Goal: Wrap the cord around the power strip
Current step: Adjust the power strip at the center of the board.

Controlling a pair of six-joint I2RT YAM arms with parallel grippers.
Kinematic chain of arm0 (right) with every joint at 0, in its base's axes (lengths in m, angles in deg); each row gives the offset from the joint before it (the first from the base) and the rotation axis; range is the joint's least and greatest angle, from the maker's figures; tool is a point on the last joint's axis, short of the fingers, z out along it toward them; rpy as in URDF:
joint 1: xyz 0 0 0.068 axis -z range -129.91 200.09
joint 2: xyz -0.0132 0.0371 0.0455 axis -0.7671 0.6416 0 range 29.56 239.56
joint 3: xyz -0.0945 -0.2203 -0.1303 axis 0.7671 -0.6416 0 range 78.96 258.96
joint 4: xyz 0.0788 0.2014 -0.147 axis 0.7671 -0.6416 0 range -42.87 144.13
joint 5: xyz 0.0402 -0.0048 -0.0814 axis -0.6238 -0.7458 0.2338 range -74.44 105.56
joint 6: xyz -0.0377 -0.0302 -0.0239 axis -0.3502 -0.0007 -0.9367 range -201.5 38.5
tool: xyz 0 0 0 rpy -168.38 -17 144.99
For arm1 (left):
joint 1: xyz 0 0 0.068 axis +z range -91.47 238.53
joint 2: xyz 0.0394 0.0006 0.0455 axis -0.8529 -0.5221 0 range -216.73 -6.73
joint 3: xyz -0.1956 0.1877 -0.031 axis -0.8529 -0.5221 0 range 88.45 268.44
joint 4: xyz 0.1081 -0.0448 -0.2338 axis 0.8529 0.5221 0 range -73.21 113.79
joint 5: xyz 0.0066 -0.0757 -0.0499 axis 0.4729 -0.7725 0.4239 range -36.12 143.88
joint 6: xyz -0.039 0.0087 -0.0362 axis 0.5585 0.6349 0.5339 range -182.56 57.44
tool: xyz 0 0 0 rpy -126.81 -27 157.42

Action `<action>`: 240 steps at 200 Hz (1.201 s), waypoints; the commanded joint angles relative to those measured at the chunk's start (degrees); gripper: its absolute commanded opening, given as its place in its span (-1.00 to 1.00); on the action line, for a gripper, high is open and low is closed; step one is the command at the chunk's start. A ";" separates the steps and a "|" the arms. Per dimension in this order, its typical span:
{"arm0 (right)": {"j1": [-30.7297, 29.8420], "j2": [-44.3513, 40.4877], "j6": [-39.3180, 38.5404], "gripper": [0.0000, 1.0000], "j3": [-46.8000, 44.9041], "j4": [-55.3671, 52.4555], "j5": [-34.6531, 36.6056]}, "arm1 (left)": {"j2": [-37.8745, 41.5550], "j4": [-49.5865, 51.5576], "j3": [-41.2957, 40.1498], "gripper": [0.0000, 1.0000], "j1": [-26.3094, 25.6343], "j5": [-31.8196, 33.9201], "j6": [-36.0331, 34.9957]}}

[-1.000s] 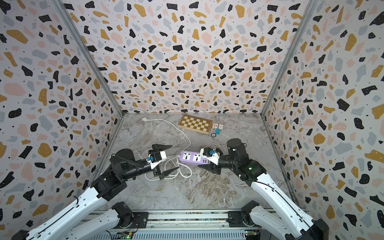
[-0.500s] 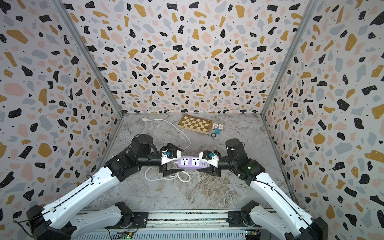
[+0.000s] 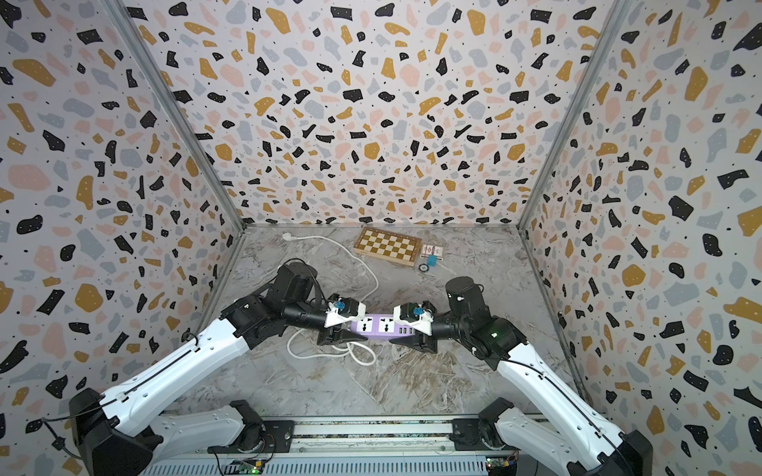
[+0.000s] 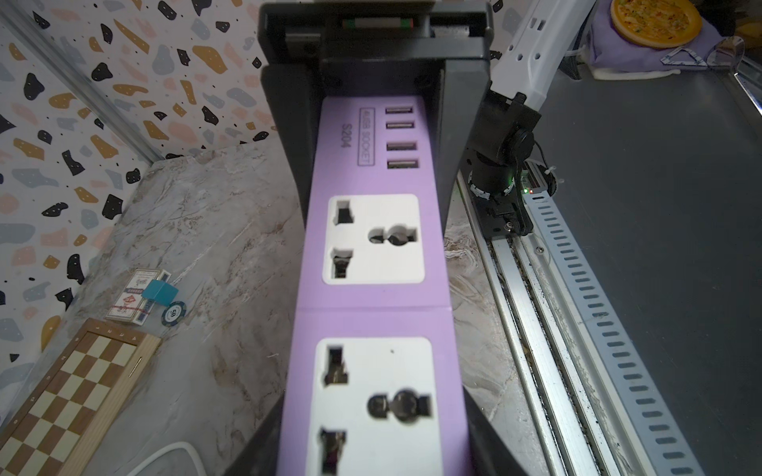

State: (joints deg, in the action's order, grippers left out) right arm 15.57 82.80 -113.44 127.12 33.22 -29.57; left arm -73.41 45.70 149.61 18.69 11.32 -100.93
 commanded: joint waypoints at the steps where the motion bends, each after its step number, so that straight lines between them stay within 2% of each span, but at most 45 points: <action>1: -1.41 0.06 -0.48 -0.08 2.79 -0.61 3.89 | 1.38 -0.95 2.69 -0.80 -0.32 -4.18 -0.21; 11: -1.42 0.28 -0.86 0.04 2.99 -1.14 4.12 | 1.84 -0.89 2.71 -0.86 -0.46 -4.43 -0.13; 46: -1.51 0.47 -0.89 0.22 2.99 -1.13 4.17 | 3.34 -0.91 2.72 -1.00 -1.20 -3.90 -0.04; 134: -3.18 3.37 -1.77 0.37 4.13 -3.34 7.59 | 2.01 2.71 6.22 -1.00 -4.89 0.08 -3.23; 163: -3.18 3.09 -1.93 0.38 3.78 -3.12 8.00 | 2.76 -0.01 5.50 -1.00 -5.26 0.30 -2.58; 182: -3.21 3.52 -1.74 0.28 3.83 -2.92 7.17 | 3.06 -2.77 4.78 -1.00 -5.26 -0.23 -1.35; 213: -3.19 3.54 -1.56 -0.12 3.78 -2.56 6.74 | 3.31 -4.73 3.37 -1.00 -5.31 -0.15 -0.61; 240: -3.18 3.53 -1.56 -0.30 3.69 -2.47 6.63 | 3.45 -5.37 2.76 -1.00 -5.30 0.03 0.06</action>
State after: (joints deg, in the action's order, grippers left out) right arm 12.62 85.77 -116.24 129.07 28.28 -23.86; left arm -71.35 49.26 152.45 15.04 17.79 -101.91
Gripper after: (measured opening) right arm 0.529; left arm 0.489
